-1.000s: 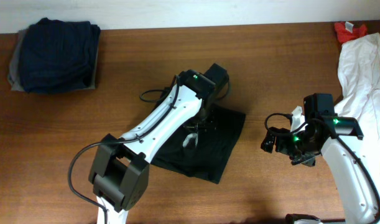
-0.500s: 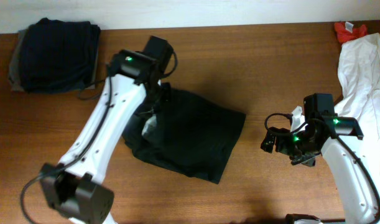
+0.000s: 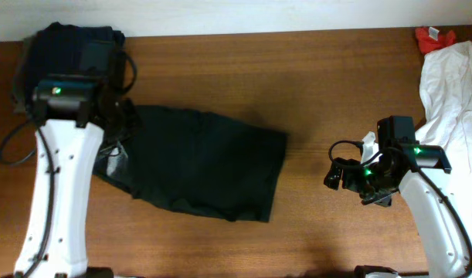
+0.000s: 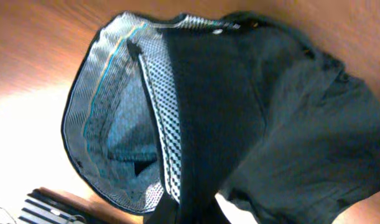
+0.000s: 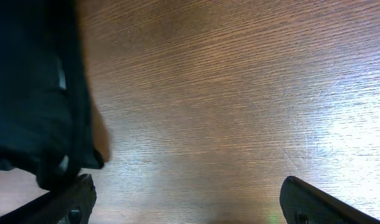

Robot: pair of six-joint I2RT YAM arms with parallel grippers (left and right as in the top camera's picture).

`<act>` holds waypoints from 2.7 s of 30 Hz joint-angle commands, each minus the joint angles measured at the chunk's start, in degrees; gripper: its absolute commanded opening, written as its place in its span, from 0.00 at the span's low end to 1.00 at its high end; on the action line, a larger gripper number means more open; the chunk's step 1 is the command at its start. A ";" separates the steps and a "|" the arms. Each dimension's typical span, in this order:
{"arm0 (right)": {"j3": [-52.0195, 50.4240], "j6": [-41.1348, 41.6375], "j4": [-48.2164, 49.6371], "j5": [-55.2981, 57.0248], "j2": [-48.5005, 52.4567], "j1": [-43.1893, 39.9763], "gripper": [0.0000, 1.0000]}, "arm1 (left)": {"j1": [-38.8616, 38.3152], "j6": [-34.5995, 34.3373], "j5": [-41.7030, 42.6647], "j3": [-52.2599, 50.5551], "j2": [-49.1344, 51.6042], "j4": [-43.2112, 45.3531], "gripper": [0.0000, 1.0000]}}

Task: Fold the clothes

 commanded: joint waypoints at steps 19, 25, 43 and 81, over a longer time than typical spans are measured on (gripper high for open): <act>0.55 -0.39 0.00 -0.35 0.04 -0.44 0.99 | -12.59 -0.24 3.19 -8.68 1.36 11.34 0.01; 0.55 -0.39 0.00 -0.35 0.04 -0.44 0.98 | -20.61 -0.31 5.66 -9.14 6.27 16.81 0.01; 0.55 -0.39 0.00 -0.33 0.04 -0.44 0.98 | -29.88 -1.38 8.55 -9.14 22.32 23.80 0.02; 0.55 -0.39 0.00 -0.35 0.04 -0.44 0.98 | -0.68 5.95 -6.99 23.54 21.09 -7.10 0.01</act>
